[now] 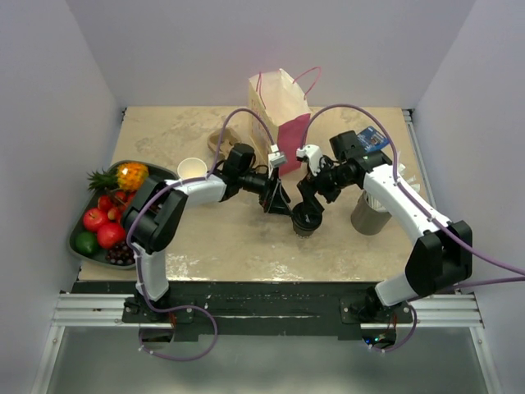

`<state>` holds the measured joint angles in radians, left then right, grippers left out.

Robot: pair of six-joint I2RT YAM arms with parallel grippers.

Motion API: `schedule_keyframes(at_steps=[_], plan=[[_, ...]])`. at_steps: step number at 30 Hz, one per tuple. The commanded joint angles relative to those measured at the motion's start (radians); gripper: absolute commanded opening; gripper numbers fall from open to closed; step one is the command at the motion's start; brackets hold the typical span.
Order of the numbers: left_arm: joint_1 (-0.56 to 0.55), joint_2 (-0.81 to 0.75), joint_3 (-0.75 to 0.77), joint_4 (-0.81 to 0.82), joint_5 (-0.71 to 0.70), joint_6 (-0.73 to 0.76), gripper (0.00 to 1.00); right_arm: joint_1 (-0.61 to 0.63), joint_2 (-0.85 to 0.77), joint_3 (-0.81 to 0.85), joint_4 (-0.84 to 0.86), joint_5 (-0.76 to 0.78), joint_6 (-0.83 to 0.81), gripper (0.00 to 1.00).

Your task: Pack the takeout coffee

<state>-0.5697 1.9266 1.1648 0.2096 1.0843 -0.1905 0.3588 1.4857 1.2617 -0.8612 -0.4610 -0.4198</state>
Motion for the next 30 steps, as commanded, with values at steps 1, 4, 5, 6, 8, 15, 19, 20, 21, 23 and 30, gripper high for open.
schedule_keyframes(at_steps=[1,4,5,6,8,15,19,20,21,23,30], plan=[[0.004,0.017,0.019,-0.003,-0.011,0.037,0.97,-0.003,-0.021,-0.008,-0.001,0.008,-0.001,0.94],[0.005,0.032,0.024,-0.004,-0.027,0.028,0.96,-0.003,-0.018,-0.027,0.01,0.021,0.004,0.94],[0.005,0.035,0.024,-0.004,-0.038,0.026,0.97,-0.004,-0.018,-0.034,0.011,0.022,0.006,0.94],[0.005,0.043,0.026,-0.004,-0.041,0.022,0.97,-0.003,-0.016,-0.039,0.014,0.022,0.007,0.94],[0.005,0.049,0.029,-0.004,-0.047,0.016,0.97,-0.004,-0.013,-0.048,0.019,0.021,0.007,0.94],[0.004,0.068,0.041,0.028,-0.038,-0.042,0.97,-0.004,-0.005,-0.082,0.034,0.021,0.007,0.93],[-0.001,0.074,0.052,0.03,-0.043,-0.06,0.98,-0.004,-0.004,-0.096,0.047,0.019,0.012,0.93],[-0.004,0.081,0.062,0.014,-0.047,-0.055,0.98,-0.004,-0.002,-0.103,0.048,0.019,0.012,0.93],[-0.004,0.086,0.067,0.005,-0.055,-0.052,0.98,-0.003,-0.001,-0.107,0.05,0.019,0.012,0.93],[-0.01,0.098,0.079,-0.036,-0.099,-0.035,0.98,-0.003,0.001,-0.114,0.054,0.019,0.013,0.93],[-0.036,0.112,0.085,-0.119,-0.199,0.037,0.98,-0.003,0.013,-0.133,0.063,0.018,0.009,0.92]])
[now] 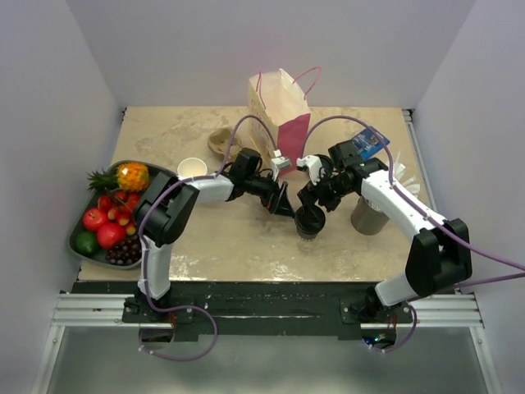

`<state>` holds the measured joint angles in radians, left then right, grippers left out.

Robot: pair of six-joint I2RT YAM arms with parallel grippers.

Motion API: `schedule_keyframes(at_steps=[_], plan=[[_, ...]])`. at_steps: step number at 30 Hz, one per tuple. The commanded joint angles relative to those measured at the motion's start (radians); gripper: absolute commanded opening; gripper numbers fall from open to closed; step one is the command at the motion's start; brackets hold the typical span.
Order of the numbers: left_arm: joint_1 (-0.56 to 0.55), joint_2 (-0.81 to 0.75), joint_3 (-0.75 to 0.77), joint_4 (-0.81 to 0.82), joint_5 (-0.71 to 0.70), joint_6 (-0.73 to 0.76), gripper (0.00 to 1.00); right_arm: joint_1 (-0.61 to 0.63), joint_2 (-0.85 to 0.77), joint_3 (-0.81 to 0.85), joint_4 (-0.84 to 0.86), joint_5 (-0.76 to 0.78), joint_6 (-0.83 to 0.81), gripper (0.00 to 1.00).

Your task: Pack the takeout coffee

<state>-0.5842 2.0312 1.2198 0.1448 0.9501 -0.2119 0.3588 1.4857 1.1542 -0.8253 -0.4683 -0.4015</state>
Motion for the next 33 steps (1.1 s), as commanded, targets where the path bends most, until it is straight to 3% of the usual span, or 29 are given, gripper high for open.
schedule_keyframes(at_steps=[1,9,19,27,33], plan=[[-0.029,0.009,0.03,-0.06,-0.082,0.065,0.98,-0.003,0.012,-0.027,0.026,0.025,-0.01,0.92],[-0.014,-0.038,0.017,-0.091,-0.111,0.089,0.98,-0.03,0.007,0.013,-0.008,-0.012,-0.02,0.93],[0.02,-0.114,-0.025,-0.122,-0.011,0.135,0.98,-0.092,0.077,0.059,-0.11,-0.101,-0.062,0.92],[0.046,-0.241,-0.069,-0.143,-0.025,0.164,0.97,-0.092,0.173,0.096,-0.16,-0.246,-0.063,0.79],[0.09,-0.344,-0.089,-0.267,-0.06,0.252,0.97,-0.09,0.234,0.137,-0.14,-0.309,-0.036,0.7]])
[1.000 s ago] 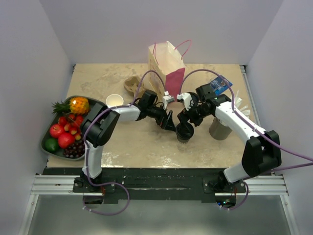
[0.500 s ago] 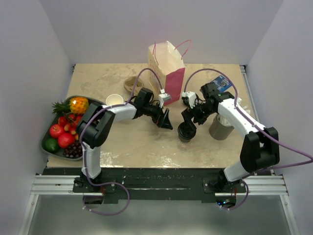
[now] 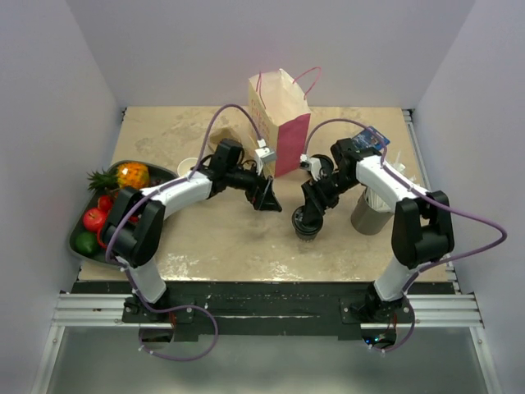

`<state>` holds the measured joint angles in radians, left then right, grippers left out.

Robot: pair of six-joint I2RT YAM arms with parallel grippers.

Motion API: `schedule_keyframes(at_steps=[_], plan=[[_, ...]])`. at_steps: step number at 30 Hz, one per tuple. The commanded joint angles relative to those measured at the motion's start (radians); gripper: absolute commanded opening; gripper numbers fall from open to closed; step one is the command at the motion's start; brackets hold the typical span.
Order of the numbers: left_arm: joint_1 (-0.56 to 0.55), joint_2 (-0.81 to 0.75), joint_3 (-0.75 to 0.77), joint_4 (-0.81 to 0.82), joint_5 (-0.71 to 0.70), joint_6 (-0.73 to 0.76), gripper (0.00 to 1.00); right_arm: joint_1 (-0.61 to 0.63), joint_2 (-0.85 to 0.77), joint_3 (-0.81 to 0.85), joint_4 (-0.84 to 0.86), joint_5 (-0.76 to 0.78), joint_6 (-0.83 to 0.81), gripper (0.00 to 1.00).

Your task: Pack the takeout coffee

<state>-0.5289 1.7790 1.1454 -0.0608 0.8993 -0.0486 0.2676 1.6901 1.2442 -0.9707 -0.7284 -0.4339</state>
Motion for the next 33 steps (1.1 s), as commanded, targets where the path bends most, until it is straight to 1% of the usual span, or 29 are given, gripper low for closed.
schedule_keyframes(at_steps=[1,6,9,13,14,15,18,21,22,24,25,27,28,30,33], plan=[[0.036,-0.101,-0.021,-0.082,-0.013,0.101,0.97,-0.001,0.034,0.06,0.006,-0.058,-0.003,0.69],[0.038,-0.133,-0.047,-0.091,0.015,0.141,0.97,-0.001,0.051,0.066,0.015,-0.133,0.003,0.65],[0.038,-0.127,-0.044,-0.096,0.013,0.15,0.97,0.001,0.051,0.047,0.079,-0.154,0.066,0.64],[0.038,-0.113,-0.02,-0.109,0.018,0.156,0.97,0.021,0.063,0.018,0.197,-0.137,0.196,0.64],[0.038,-0.11,-0.016,-0.106,0.018,0.153,0.97,0.025,0.066,0.017,0.219,-0.134,0.251,0.64],[0.038,-0.109,-0.009,-0.106,0.026,0.15,0.97,0.041,0.075,0.017,0.249,-0.128,0.274,0.63],[0.038,-0.102,-0.007,-0.099,0.038,0.138,0.97,0.096,0.089,0.037,0.27,-0.069,0.313,0.64],[0.038,-0.099,-0.013,-0.08,0.052,0.112,0.97,0.125,0.102,0.064,0.27,-0.057,0.323,0.66],[0.038,-0.095,-0.016,-0.07,0.05,0.098,0.98,0.127,0.109,0.078,0.267,-0.057,0.325,0.7],[0.038,-0.09,-0.019,-0.066,0.041,0.086,0.98,0.124,0.115,0.112,0.233,-0.048,0.307,0.72],[0.038,-0.087,-0.024,-0.06,0.038,0.078,0.98,0.122,0.114,0.122,0.216,-0.046,0.291,0.75],[0.038,-0.087,-0.035,-0.051,0.038,0.076,0.98,0.099,0.106,0.136,0.188,-0.057,0.273,0.77],[0.038,-0.084,-0.038,-0.051,0.039,0.076,0.98,0.09,0.102,0.139,0.187,-0.066,0.274,0.8],[0.04,-0.078,-0.041,-0.05,0.049,0.073,0.98,0.055,0.092,0.146,0.188,-0.101,0.287,0.82],[0.041,-0.064,-0.042,-0.03,0.058,0.056,0.98,0.036,0.103,0.161,0.185,-0.108,0.279,0.83]])
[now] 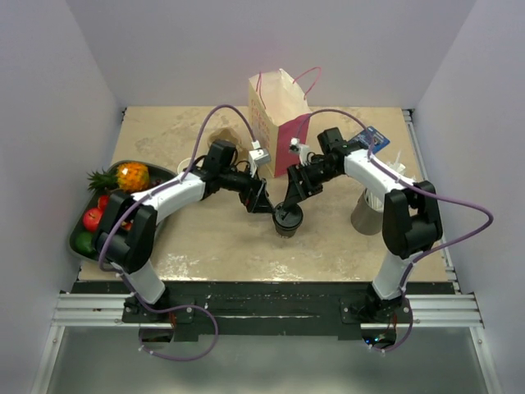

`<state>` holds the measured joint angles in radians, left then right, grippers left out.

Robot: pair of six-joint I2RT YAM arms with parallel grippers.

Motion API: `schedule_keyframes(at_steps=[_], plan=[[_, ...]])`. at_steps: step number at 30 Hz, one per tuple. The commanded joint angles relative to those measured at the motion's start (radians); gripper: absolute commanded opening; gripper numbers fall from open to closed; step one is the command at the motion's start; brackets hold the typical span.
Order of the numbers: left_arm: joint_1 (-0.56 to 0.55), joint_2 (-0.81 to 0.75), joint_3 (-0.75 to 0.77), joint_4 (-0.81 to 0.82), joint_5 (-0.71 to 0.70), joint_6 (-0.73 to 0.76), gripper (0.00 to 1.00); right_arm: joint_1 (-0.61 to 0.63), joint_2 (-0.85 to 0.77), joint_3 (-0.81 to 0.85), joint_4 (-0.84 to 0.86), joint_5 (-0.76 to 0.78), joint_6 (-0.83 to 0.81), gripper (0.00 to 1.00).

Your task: Pack the takeout coffee

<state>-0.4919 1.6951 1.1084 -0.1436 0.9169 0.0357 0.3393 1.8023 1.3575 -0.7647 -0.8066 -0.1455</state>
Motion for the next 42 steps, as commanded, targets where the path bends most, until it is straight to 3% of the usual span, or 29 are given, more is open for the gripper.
schedule_keyframes(at_steps=[1,12,21,32,37,42], plan=[[0.004,0.034,-0.004,0.071,0.042,-0.057,0.98,-0.037,-0.006,0.048,-0.022,-0.028,-0.012,0.83],[0.0,0.098,0.044,0.121,0.076,-0.117,0.98,-0.039,-0.011,-0.009,-0.016,-0.016,-0.026,0.81],[-0.008,0.129,0.039,0.095,0.033,-0.111,0.97,-0.039,0.017,-0.047,0.002,0.01,-0.031,0.64],[-0.008,0.149,0.036,0.073,-0.004,-0.088,0.96,-0.039,0.042,-0.119,0.068,0.032,-0.006,0.55],[-0.008,0.175,0.047,0.038,-0.03,-0.042,0.95,-0.04,0.037,-0.156,0.119,0.03,0.035,0.52],[-0.005,0.187,0.073,-0.046,-0.072,0.097,0.93,-0.039,0.005,-0.204,0.171,0.043,0.102,0.52]])
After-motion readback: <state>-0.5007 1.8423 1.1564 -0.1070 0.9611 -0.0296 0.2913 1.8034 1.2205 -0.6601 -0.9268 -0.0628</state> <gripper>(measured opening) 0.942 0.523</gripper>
